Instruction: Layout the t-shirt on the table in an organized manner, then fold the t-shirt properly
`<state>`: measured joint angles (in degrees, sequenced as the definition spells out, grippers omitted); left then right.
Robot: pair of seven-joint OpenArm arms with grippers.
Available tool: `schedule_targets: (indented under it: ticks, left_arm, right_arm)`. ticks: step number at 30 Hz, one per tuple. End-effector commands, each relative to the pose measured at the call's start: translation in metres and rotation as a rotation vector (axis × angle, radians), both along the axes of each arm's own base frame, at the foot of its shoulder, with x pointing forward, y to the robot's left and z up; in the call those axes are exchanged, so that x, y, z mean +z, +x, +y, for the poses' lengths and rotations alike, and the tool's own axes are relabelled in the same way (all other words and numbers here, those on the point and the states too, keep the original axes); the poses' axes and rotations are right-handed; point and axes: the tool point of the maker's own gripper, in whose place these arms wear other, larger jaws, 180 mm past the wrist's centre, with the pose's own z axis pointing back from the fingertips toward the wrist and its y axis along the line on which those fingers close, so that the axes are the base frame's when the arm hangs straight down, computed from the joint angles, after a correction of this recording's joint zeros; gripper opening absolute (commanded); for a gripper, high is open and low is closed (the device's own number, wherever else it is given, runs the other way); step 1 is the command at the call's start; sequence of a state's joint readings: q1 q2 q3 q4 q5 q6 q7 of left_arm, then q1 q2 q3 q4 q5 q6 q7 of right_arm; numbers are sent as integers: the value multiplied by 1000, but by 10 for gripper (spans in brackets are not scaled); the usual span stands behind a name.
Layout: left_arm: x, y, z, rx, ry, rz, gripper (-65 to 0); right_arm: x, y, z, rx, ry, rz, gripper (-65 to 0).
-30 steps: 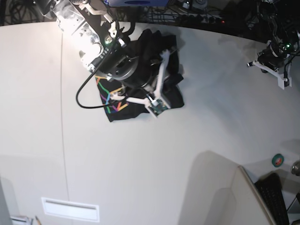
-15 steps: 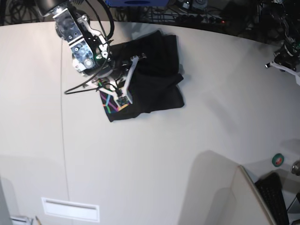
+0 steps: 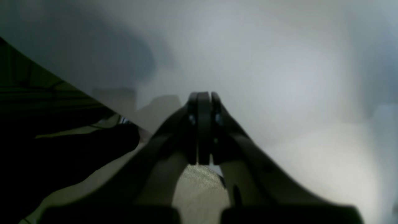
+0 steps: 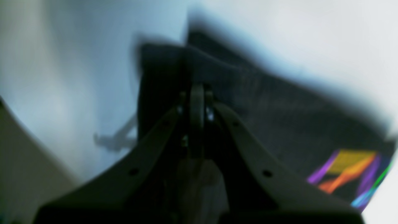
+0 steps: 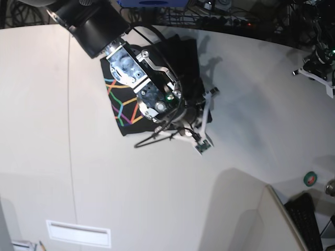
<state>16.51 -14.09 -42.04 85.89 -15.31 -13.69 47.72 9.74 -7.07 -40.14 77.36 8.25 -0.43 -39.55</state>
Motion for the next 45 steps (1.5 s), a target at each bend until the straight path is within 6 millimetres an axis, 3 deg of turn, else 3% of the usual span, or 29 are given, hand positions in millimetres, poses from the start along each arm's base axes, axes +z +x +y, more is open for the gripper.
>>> schedule_targets:
  ticks: [1,4,6,8,12,17,23,30,35,39,42,45]
  left_arm:
    - [4,5,3,-17,12,-15,-650]
    - [-5,3,0,-17,-8,5,-650]
    - [-6,3,-1,-16,-12,6,-650]
    - [-7,2,-1,-25,-10,11,-650]
    - [-18,9,-36,-214,-52,48,-650]
    - [-20,15,-48,-255,-78,35,-650]
    - [-16,21,-44,-260,-64,27,-650]
    - [-17,22,-49,-268,-70,27,-650]
    - [-16,29,-54,-267,-81,9,-650]
    - [-11,42,-69,-291,-93,-24,-650]
    - [7,50,-104,-406,-81,18,-650]
    - [32,58,-140,-503,-69,51,-650]
  right_arm:
    - [22,6,20,42,53,-70,-650]
    - [40,7,29,75,76,-128,-650]
    - [33,0,6,76,8,-93,-650]
    - [24,-17,-12,82,-61,-25,-650]
    - [10,-60,-50,88,-135,64,-650]
    - [-24,-104,-69,92,-171,168,-650]
    - [-51,-124,-68,103,-185,227,-650]
    - [-44,-174,-20,324,-176,210,-650]
    - [-37,-178,-11,431,-228,175,-650]
    - [-17,-171,-15,481,-221,87,-650]
    - [8,-131,-45,363,-203,26,-650]
    - [23,-78,-101,139,-245,26,-650]
